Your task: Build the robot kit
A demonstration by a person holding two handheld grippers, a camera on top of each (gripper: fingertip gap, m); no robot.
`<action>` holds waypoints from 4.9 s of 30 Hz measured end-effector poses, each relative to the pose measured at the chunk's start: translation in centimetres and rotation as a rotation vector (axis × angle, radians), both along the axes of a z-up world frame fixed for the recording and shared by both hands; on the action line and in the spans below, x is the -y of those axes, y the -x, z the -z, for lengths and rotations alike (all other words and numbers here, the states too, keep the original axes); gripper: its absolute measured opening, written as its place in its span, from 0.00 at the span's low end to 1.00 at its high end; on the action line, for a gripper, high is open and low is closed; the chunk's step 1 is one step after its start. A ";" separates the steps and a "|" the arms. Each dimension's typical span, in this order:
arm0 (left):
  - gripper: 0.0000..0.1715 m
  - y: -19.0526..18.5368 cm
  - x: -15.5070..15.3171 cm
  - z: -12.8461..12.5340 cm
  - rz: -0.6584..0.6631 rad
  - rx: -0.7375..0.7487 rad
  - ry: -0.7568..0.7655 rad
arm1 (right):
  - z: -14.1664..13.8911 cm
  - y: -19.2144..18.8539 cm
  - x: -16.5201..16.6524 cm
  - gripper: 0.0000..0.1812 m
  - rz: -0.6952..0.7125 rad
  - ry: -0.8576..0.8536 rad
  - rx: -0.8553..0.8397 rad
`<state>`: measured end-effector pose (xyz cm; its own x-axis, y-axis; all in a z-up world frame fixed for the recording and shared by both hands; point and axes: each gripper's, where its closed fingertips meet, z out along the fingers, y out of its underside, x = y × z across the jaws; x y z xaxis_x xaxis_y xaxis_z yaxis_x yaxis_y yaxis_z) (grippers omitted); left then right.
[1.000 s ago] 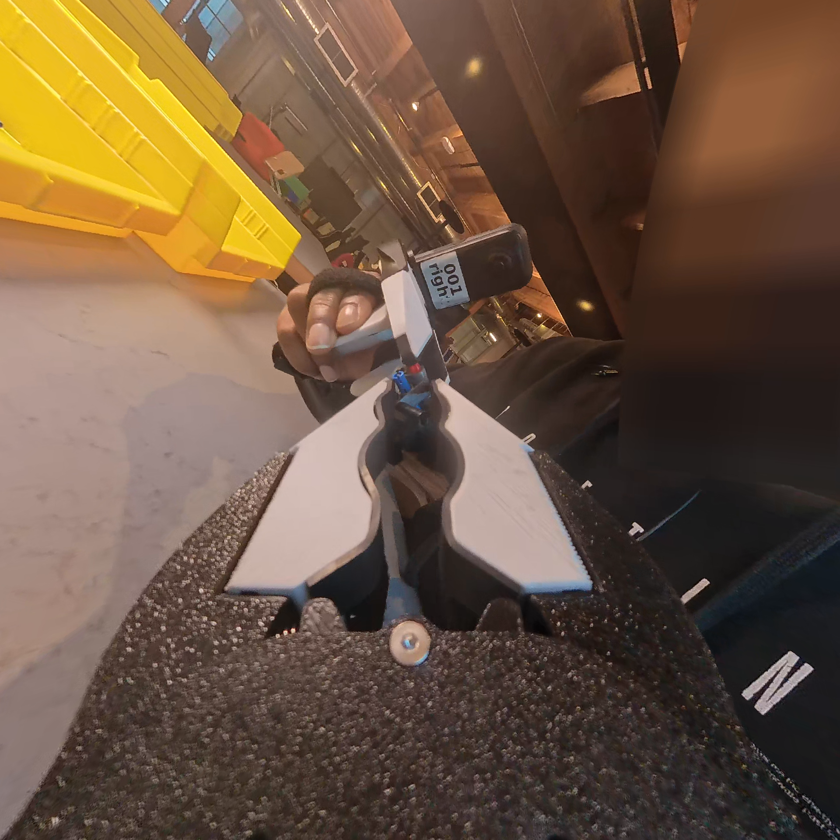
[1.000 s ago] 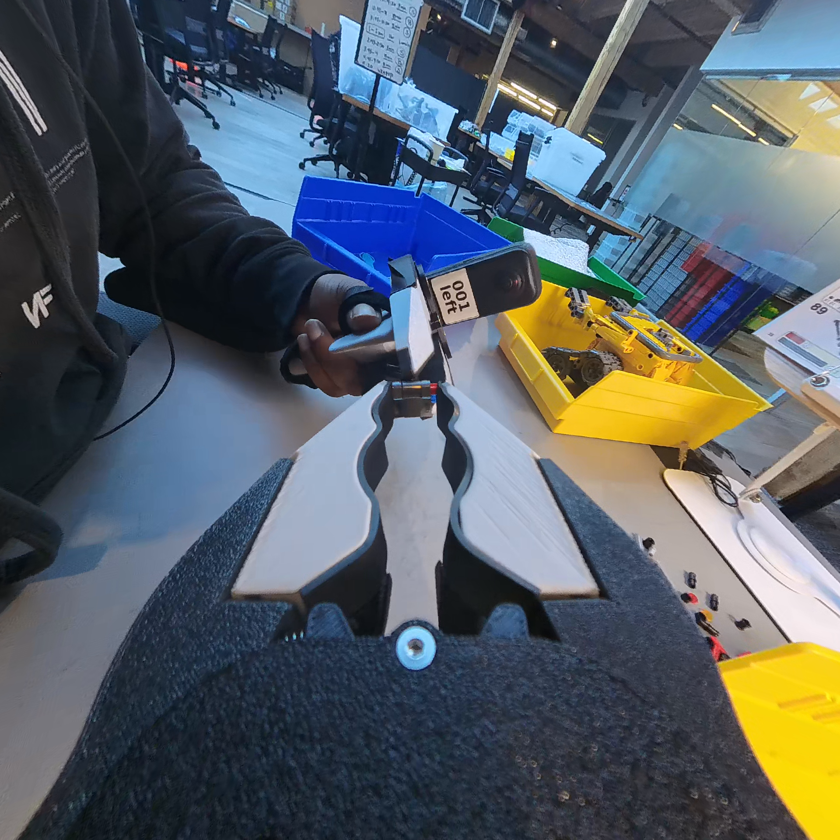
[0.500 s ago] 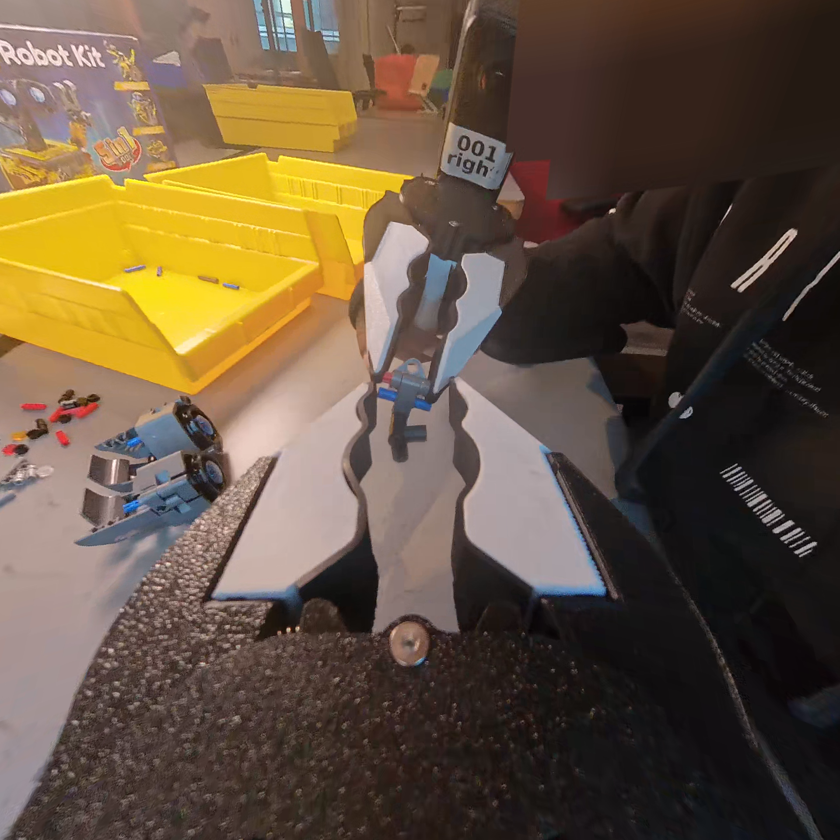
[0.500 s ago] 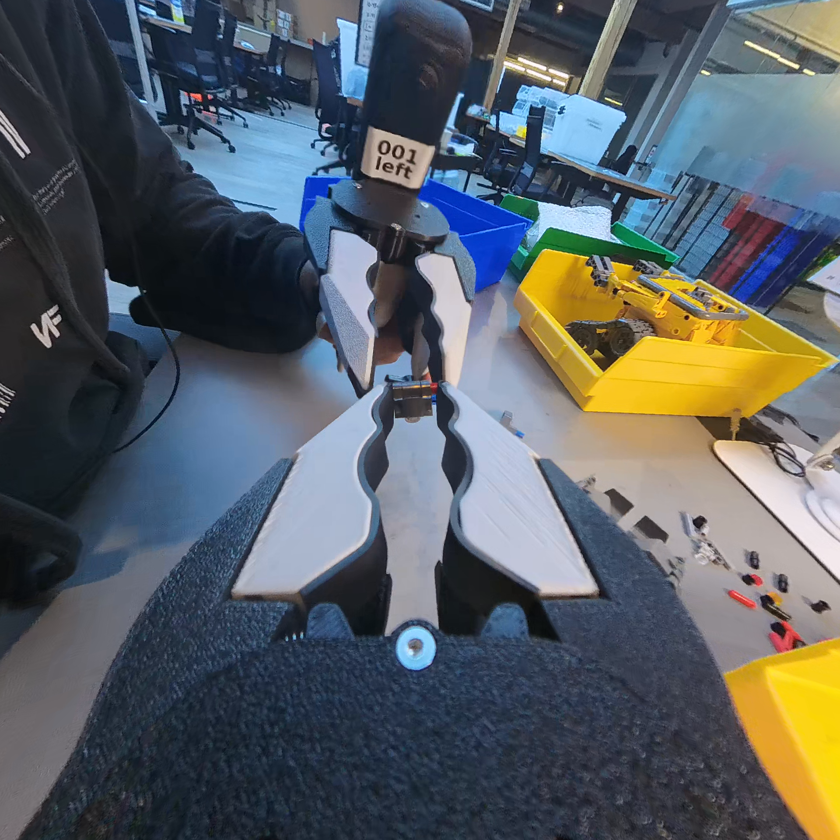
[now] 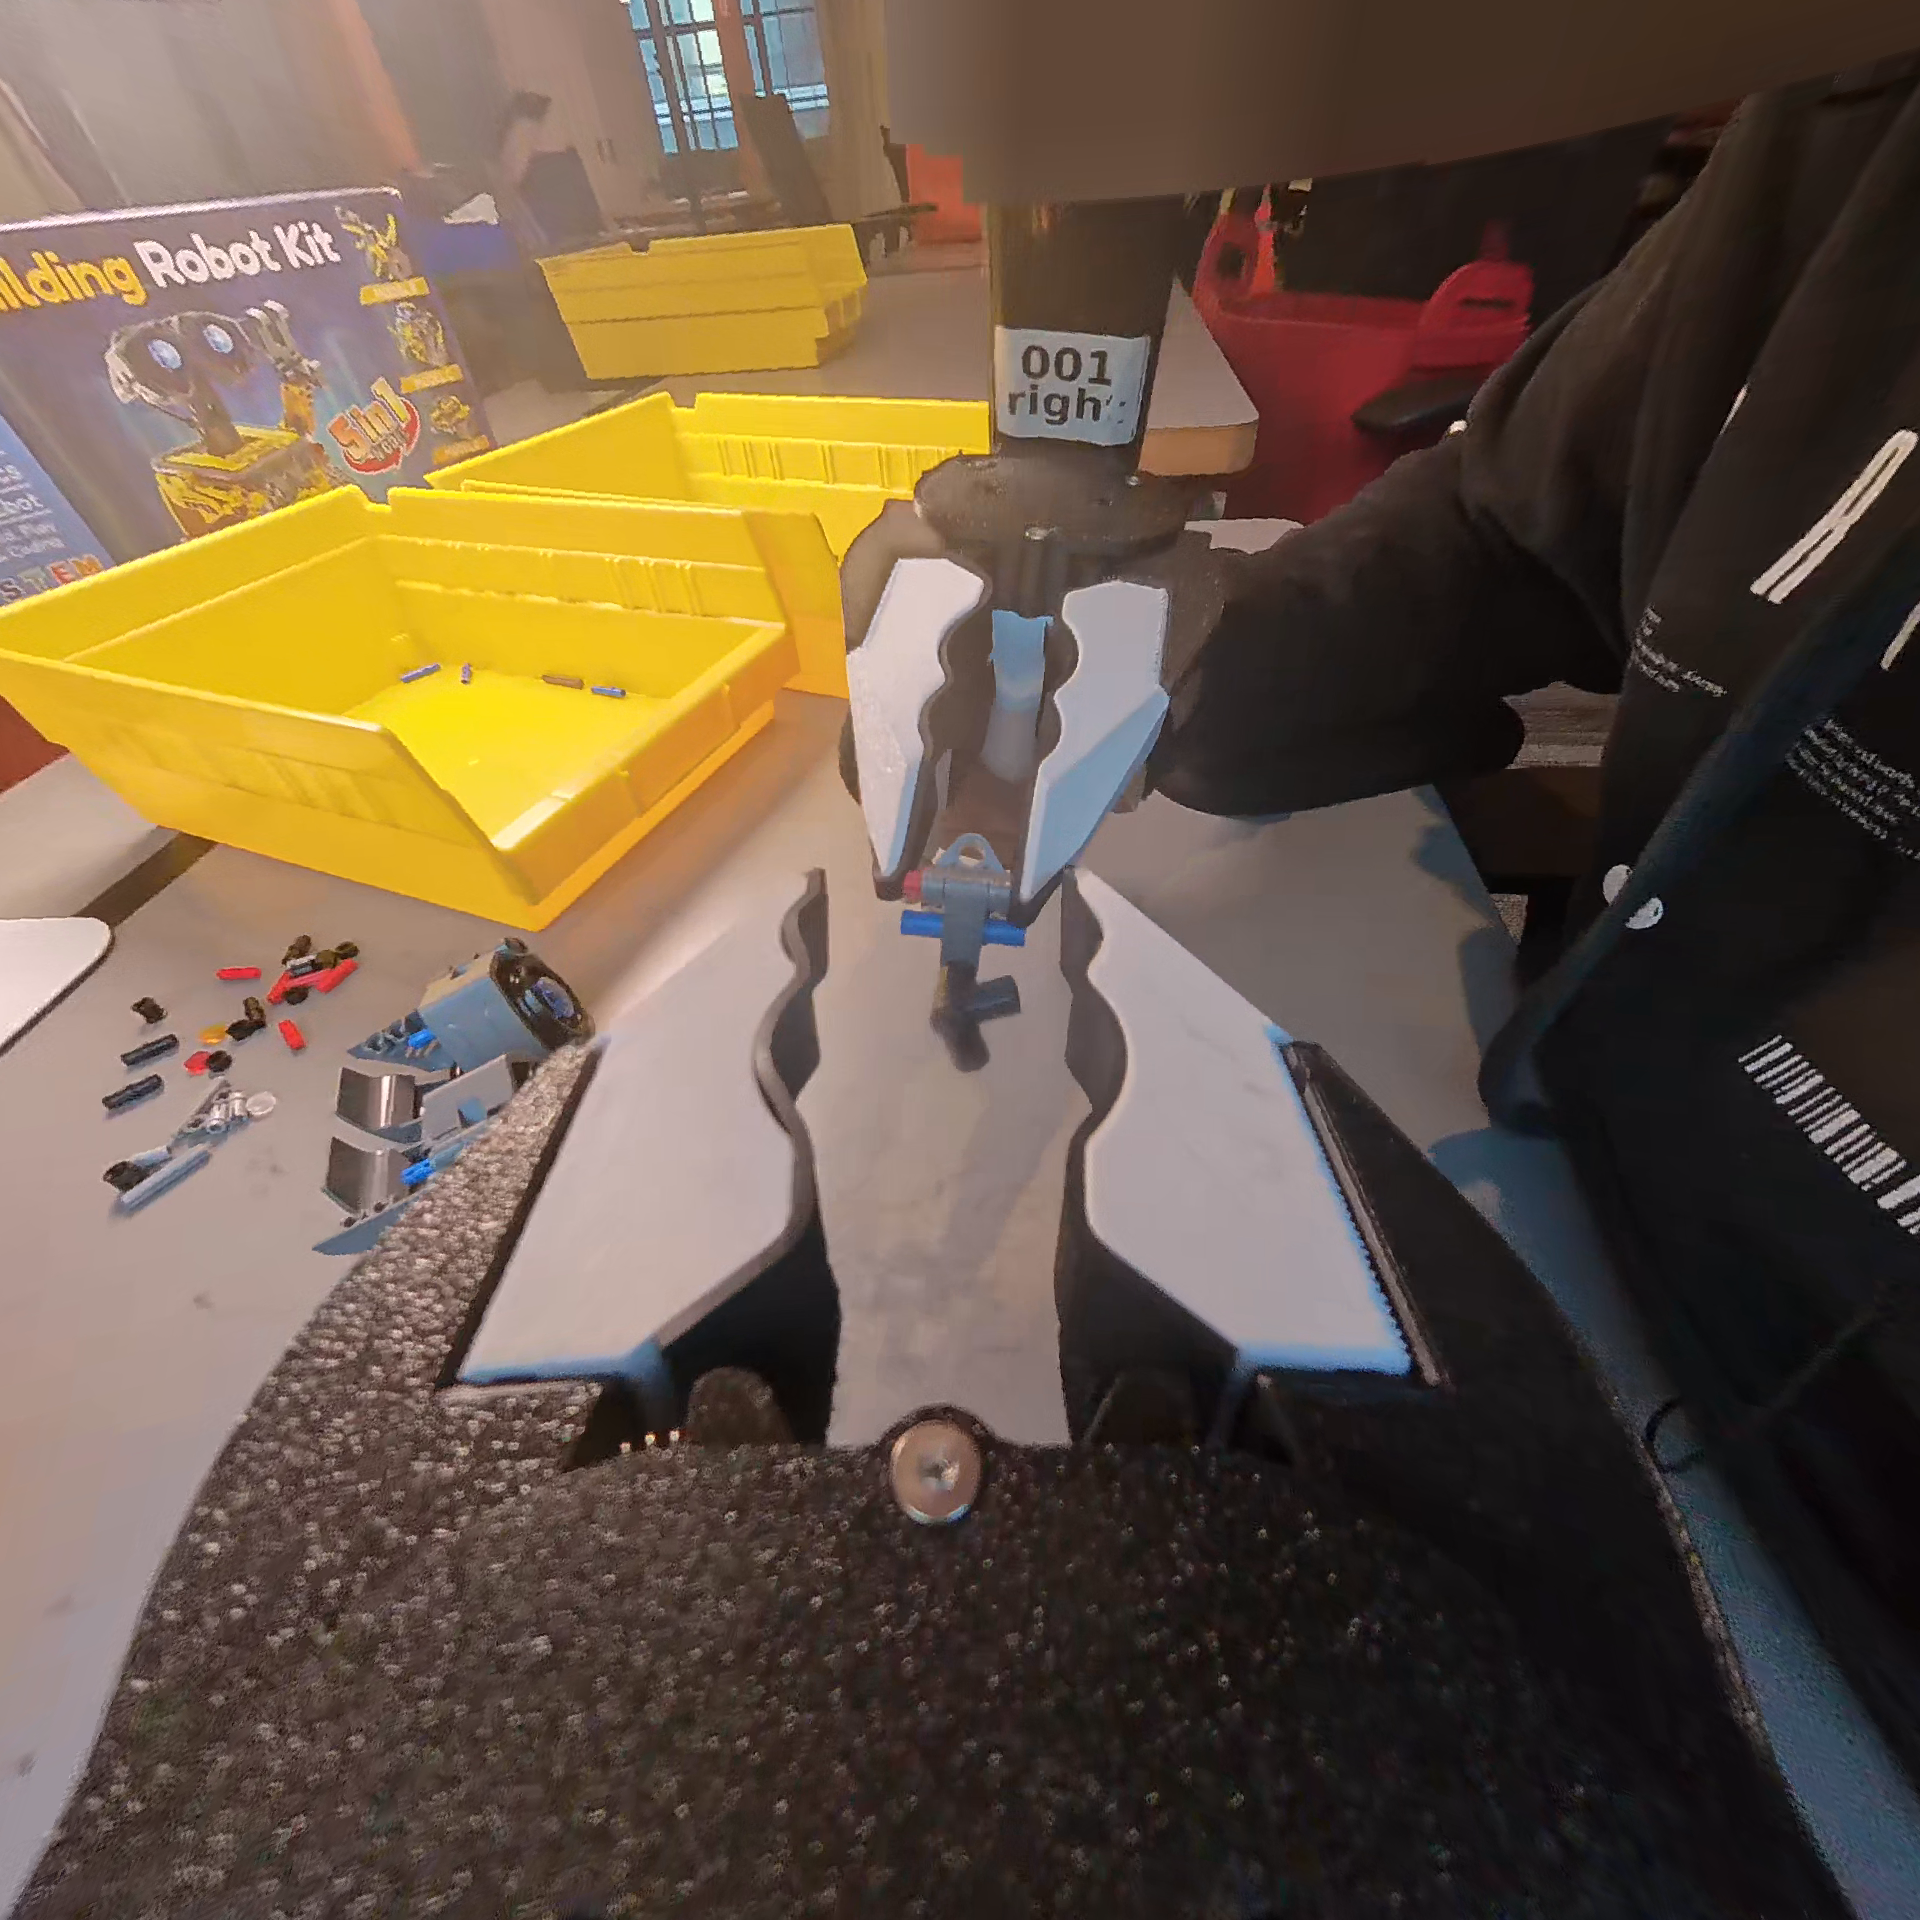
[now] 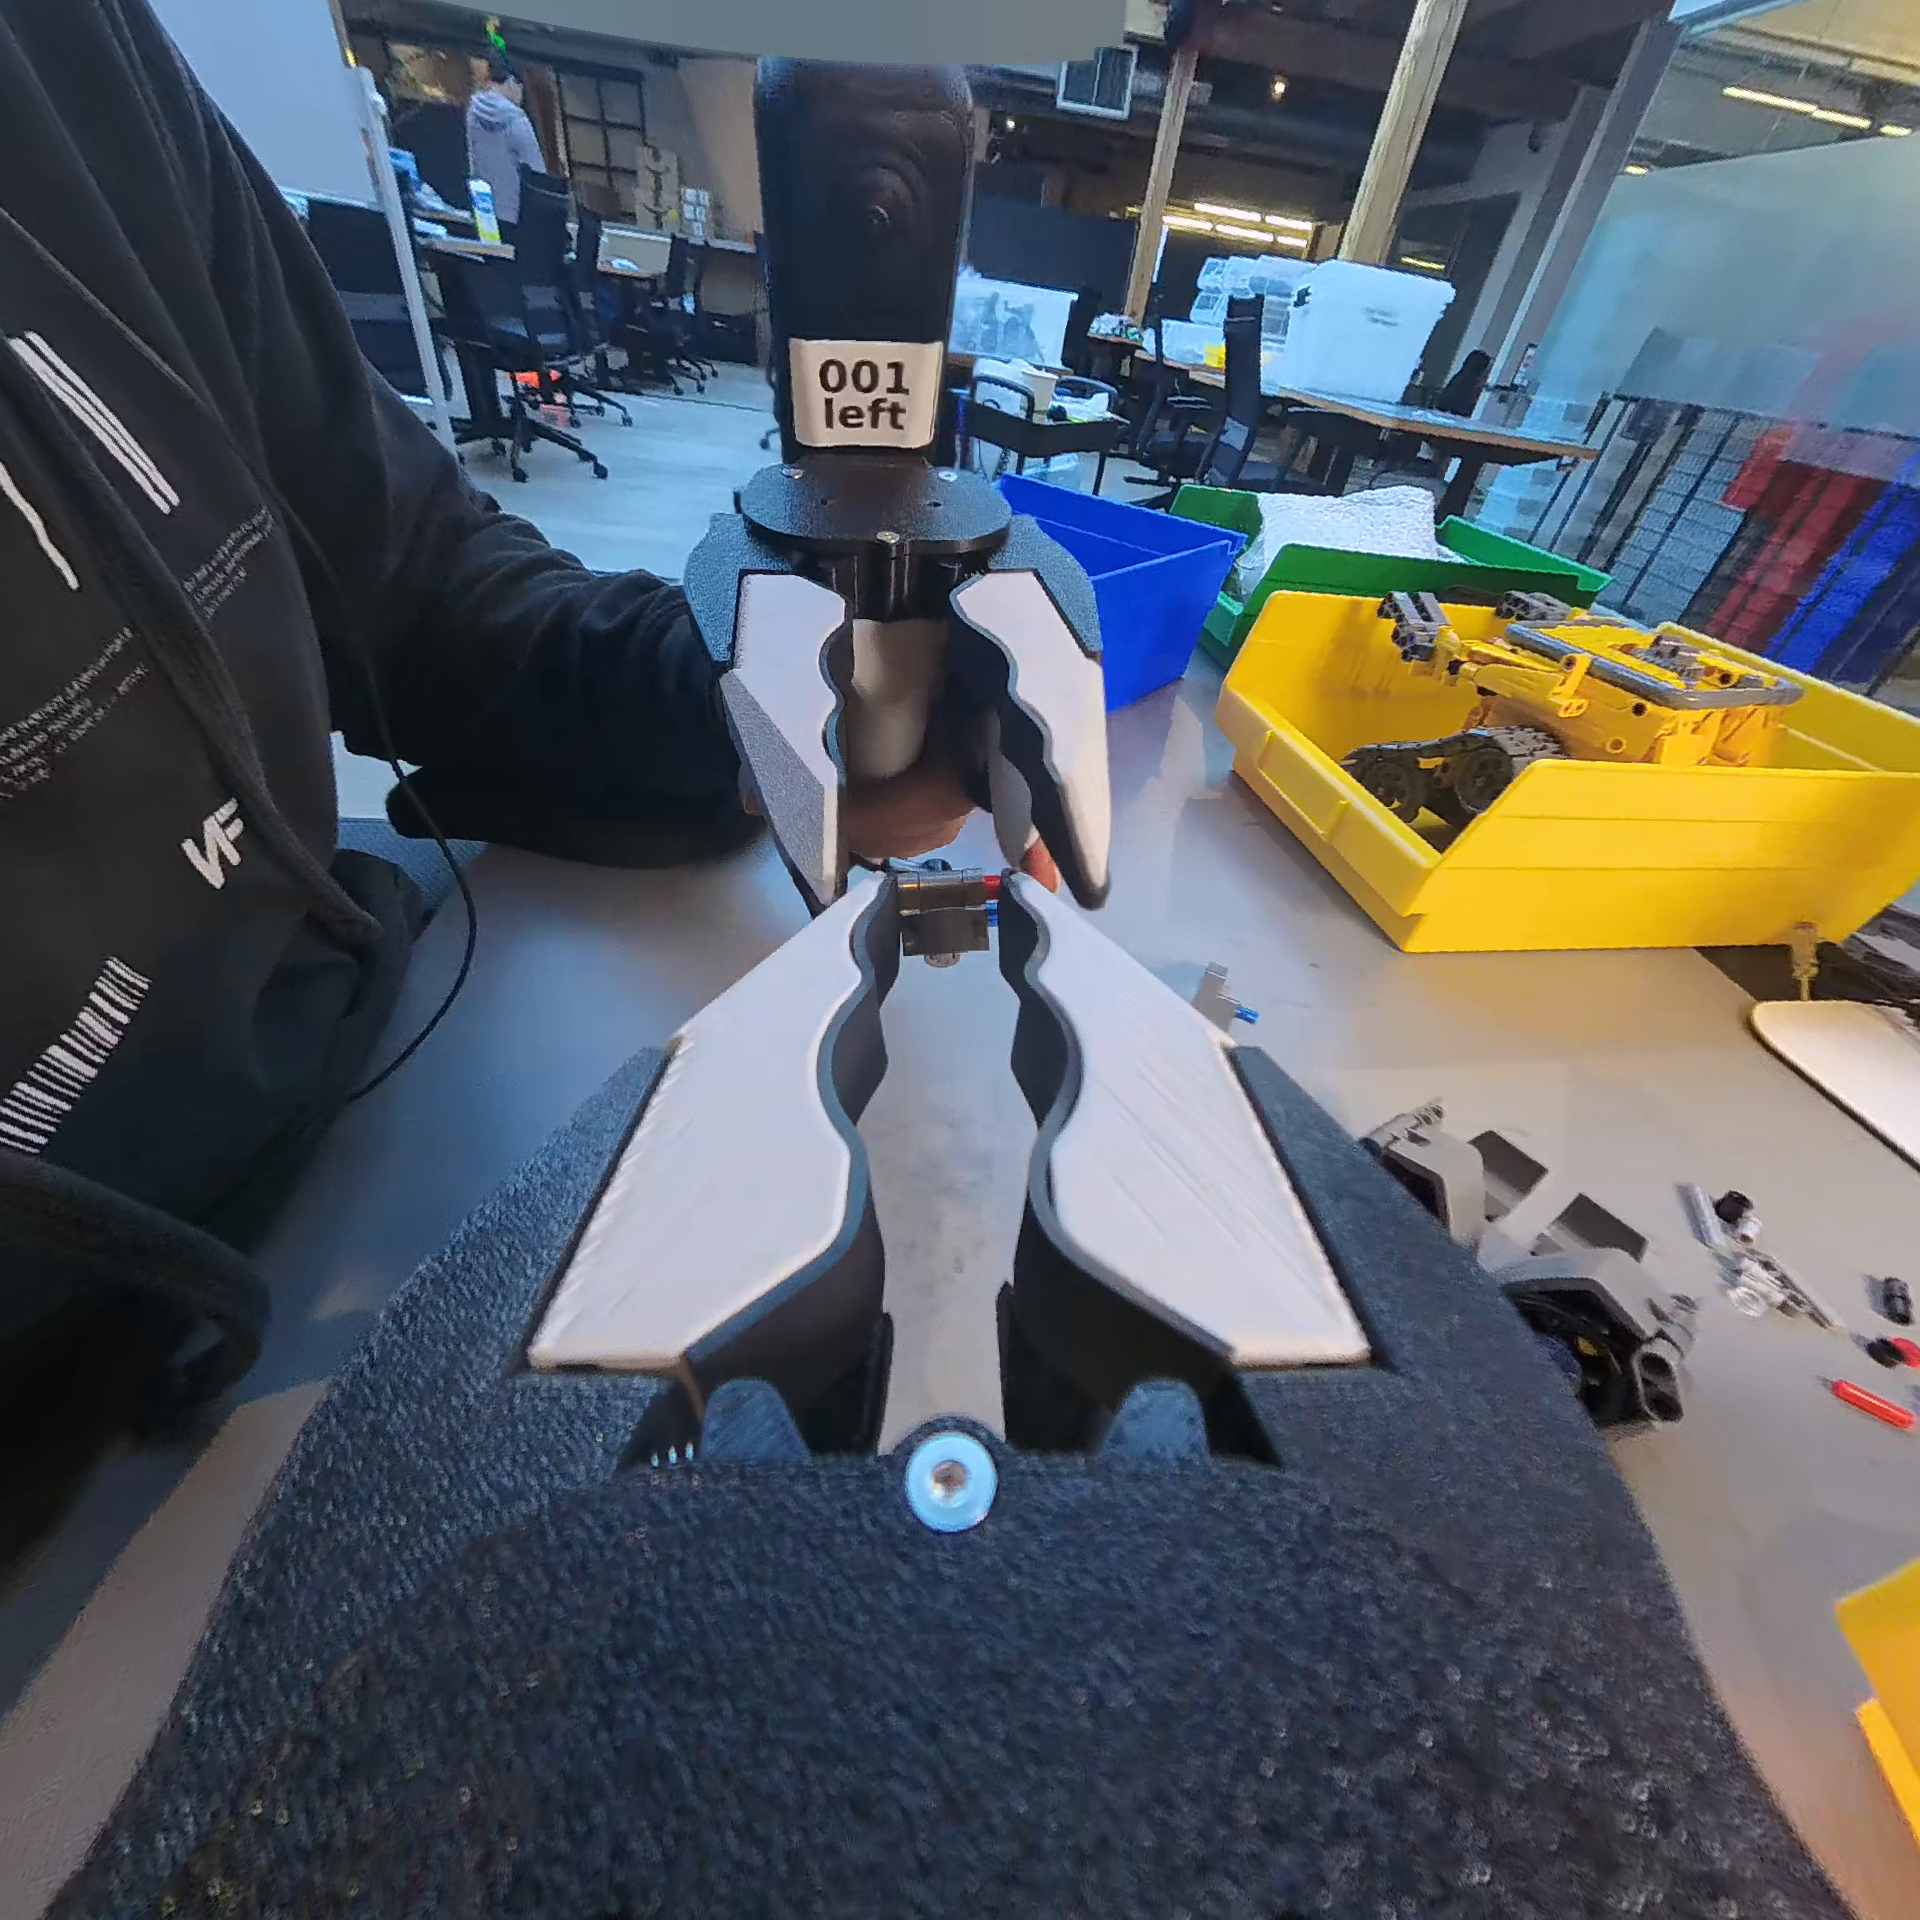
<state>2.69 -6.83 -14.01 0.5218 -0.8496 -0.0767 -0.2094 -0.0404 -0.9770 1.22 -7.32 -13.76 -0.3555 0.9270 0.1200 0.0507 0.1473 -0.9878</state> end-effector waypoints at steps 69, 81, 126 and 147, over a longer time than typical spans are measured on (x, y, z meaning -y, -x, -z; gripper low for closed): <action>0.20 -0.9 1.3 -0.2 0.092 -0.004 -0.001 | -0.7 -0.4 1.2 0.10 -0.063 0.028 -0.045; 0.18 -0.5 1.2 2.1 0.069 -0.151 0.021 | 1.5 -0.1 1.1 0.08 -0.020 -0.122 0.034; 0.18 2.3 -2.2 2.6 0.015 0.294 0.430 | 2.5 0.0 -3.4 0.07 -0.001 0.555 0.281; 0.13 0.9 -1.2 2.4 0.100 0.431 0.610 | 2.4 -0.2 -2.3 0.17 -0.074 0.441 0.262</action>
